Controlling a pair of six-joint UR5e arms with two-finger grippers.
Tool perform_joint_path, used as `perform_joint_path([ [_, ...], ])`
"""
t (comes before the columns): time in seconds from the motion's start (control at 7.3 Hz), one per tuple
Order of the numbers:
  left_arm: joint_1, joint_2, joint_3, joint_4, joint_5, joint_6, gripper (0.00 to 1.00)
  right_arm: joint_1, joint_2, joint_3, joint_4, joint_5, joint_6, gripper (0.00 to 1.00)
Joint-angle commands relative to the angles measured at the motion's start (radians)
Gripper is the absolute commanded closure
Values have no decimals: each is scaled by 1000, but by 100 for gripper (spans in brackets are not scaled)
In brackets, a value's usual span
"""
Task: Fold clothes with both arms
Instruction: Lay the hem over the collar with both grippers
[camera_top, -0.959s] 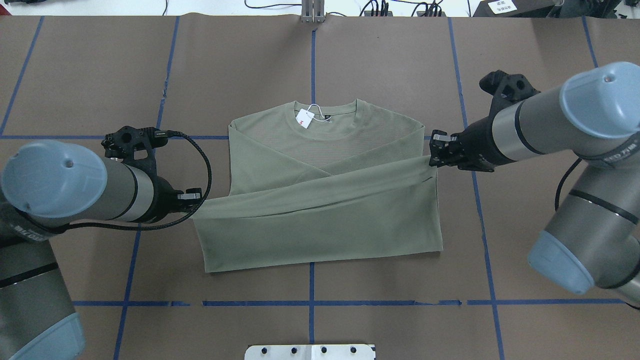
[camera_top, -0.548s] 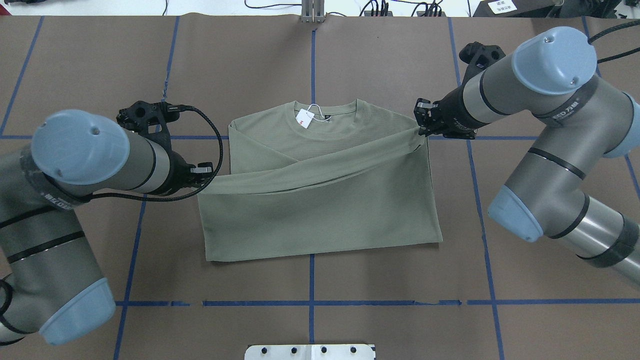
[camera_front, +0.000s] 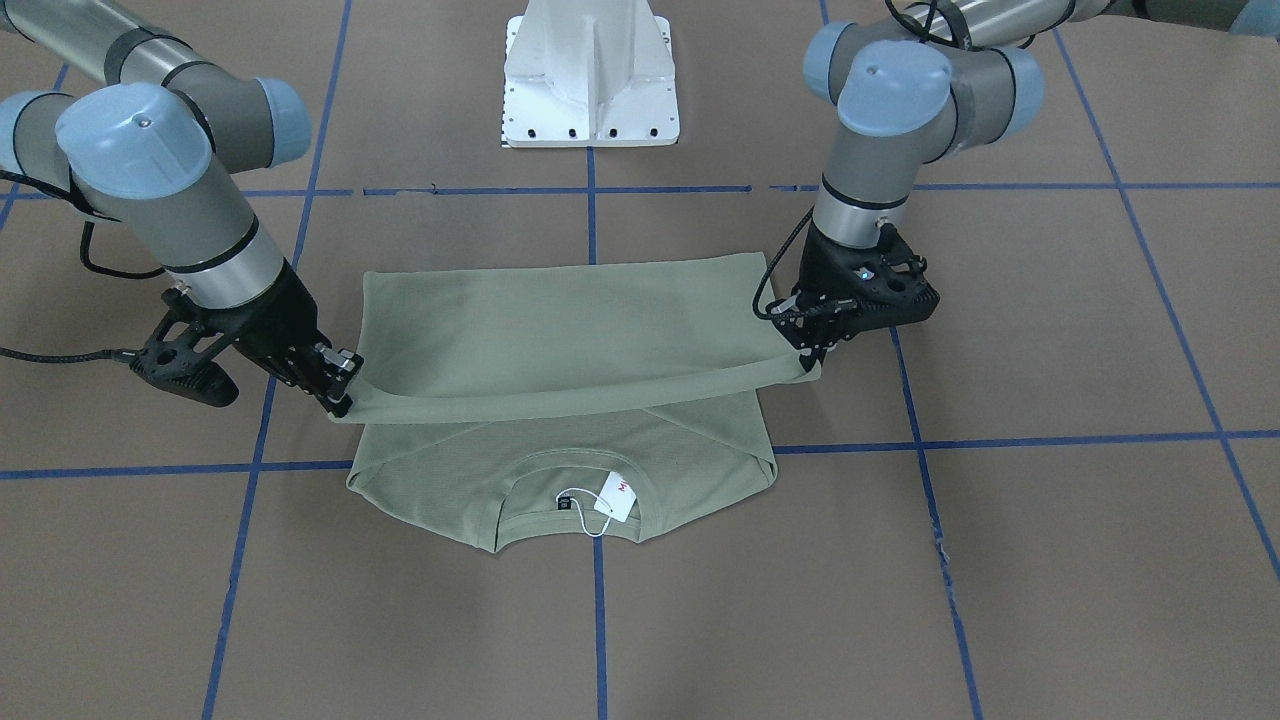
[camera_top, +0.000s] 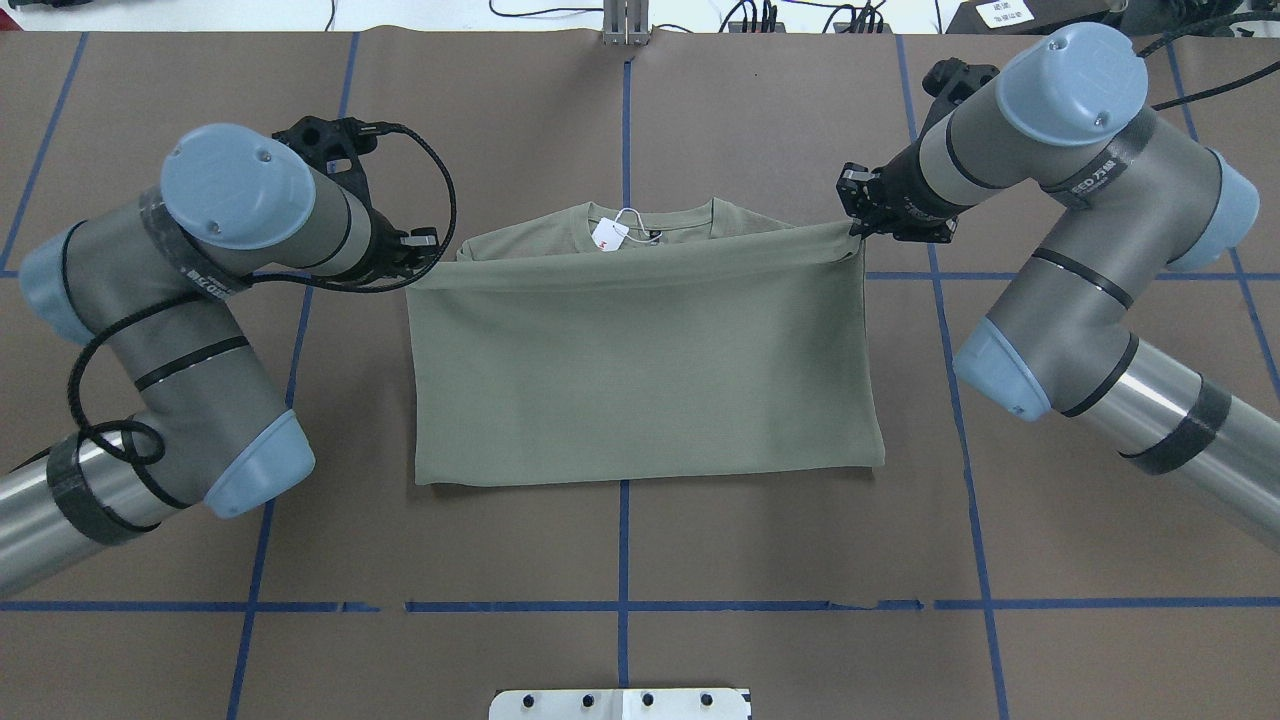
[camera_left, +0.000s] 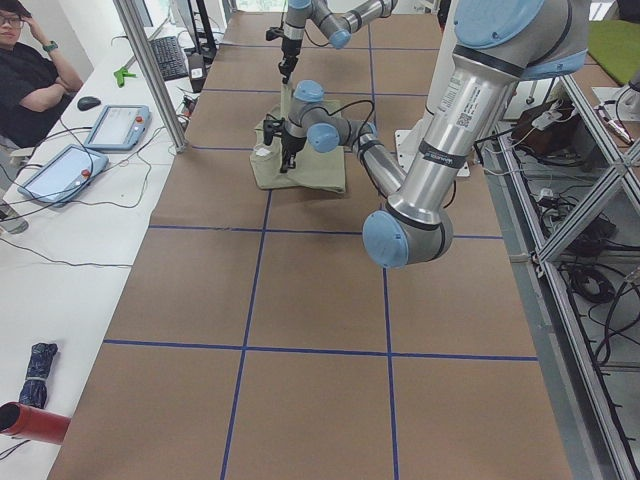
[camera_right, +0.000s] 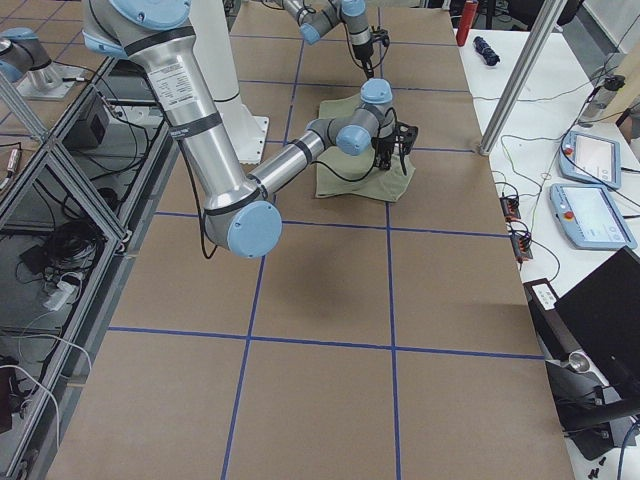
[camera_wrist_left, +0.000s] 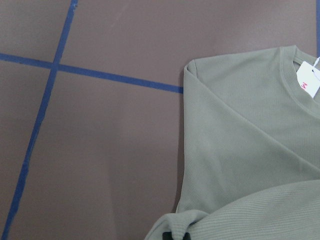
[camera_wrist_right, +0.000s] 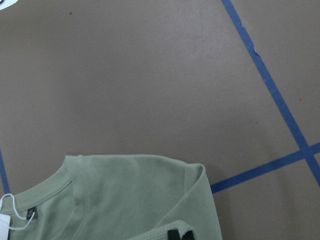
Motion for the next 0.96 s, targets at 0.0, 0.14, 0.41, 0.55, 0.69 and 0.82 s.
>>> perform_joint_path([
  [0.0, -21, -55, 135, -97, 1, 2, 100, 22, 6, -77, 49, 0, 0, 100],
  [0.14, -23, -55, 151, -119, 1, 2, 100, 22, 39, -106, 49, 0, 0, 100],
  [0.41, -23, -57, 151, -117, 1, 1, 100, 19, 98, -181, 66, 0, 0, 100],
  [0.55, -23, -66, 154, -120, 1, -7, 100, 19, 115, -221, 81, 0, 0, 100],
  [0.69, -21, -101, 197, -117, 3, -10, 100, 19, 113, -244, 112, 0, 0, 100],
  [0.82, -21, -130, 249, -117, 4, -9, 100, 21, 113, -251, 122, 0, 0, 100],
])
